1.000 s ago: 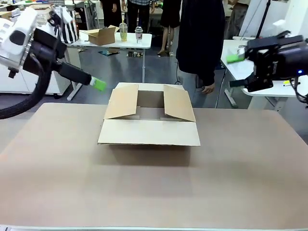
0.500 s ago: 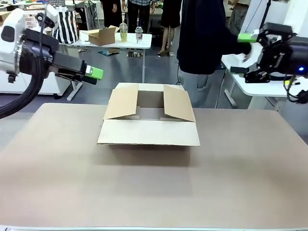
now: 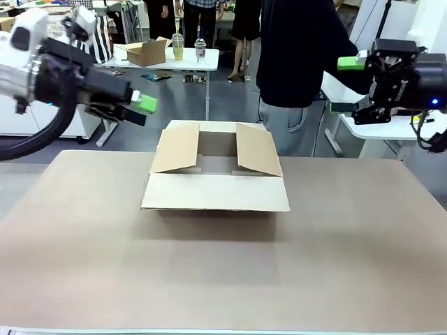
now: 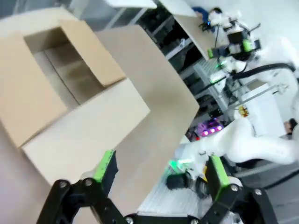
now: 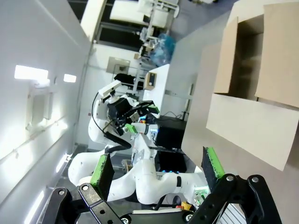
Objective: Pack the gift set into the box.
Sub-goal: Place both hands on the side flaps of the Package Box and spread them outward.
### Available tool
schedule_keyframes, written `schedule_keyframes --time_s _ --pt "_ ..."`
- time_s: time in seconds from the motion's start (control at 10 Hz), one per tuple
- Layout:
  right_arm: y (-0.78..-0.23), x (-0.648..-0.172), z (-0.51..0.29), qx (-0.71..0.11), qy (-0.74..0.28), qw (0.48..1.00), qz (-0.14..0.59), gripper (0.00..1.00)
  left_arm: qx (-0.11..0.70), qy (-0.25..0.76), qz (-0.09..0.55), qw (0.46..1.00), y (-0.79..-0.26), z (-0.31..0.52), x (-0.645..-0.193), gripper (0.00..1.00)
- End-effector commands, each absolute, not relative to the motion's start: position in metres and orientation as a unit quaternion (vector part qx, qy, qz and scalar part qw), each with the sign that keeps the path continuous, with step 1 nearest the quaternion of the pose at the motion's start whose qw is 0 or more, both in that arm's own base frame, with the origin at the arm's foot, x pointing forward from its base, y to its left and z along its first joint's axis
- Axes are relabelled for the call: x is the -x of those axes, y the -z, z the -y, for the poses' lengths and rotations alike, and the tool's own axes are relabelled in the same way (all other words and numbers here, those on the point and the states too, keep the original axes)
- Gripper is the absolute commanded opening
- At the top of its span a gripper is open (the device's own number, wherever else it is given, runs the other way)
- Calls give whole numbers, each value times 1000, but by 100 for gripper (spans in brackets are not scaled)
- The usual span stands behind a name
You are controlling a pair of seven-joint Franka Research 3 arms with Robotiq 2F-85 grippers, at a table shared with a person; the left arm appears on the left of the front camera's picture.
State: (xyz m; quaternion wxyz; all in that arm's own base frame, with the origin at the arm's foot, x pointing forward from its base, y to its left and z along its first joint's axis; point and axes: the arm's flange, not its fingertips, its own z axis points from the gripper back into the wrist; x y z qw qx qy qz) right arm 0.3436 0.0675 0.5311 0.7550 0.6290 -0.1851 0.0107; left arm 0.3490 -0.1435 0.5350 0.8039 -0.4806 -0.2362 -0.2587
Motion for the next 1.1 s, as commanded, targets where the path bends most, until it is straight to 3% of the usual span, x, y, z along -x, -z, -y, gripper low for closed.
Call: schedule_keyframes --time_s 0.0,0.2,0.4,0.6,0.7,0.8,1.0 --pt "-536 -343 -68 -630 -5 756 176 100 448 193 119 865 -561 188 -389 100" --pt "-536 -343 -68 -630 -5 756 176 100 299 155 95 937 -558 228 -444 100" --pt "-536 -343 -68 -630 -5 756 176 100 183 139 108 967 -539 245 -478 100" --pt "-536 -343 -68 -630 -5 756 176 100 80 151 159 972 -505 252 -505 100" --pt "-536 -343 -68 -630 -5 756 176 100 207 204 121 949 -501 251 -498 100" --pt "-536 -343 -68 -630 -5 756 176 100 132 160 146 967 -509 242 -497 100" --pt "-536 -343 -68 -630 -5 756 176 100 132 160 146 967 -509 242 -497 100"
